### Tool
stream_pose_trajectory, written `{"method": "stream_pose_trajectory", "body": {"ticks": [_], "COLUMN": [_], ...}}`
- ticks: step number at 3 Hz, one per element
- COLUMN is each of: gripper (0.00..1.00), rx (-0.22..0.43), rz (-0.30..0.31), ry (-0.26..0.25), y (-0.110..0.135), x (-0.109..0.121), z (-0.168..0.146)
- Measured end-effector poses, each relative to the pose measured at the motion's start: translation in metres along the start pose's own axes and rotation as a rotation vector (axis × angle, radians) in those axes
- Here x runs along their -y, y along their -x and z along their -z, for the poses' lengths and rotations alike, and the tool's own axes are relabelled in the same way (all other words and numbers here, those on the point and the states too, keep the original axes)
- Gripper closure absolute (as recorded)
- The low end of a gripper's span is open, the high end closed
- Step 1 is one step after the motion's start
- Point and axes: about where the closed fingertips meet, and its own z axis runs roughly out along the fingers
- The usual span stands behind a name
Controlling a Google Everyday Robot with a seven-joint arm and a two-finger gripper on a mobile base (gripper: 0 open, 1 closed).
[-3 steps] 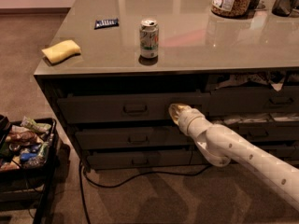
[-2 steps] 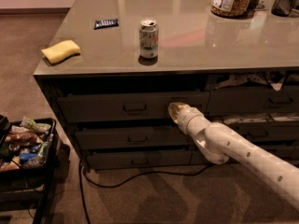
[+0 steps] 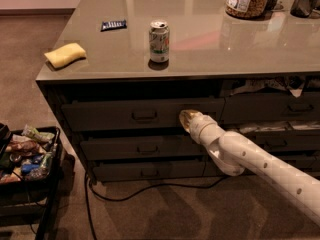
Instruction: Close top drawer
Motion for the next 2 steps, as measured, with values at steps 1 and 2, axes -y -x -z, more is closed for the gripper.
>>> {"method": "stream_pose_trajectory", "body": {"ticks": [1,2], "gripper": [1.00,1.00], "rx": [0.054,0.137], "rz": [0.002,-0.009], "ry": [0.031,0.093], "y": [0.008,0.017], "x": [-0.002,-0.008], "z": [0.009,0.041]}}
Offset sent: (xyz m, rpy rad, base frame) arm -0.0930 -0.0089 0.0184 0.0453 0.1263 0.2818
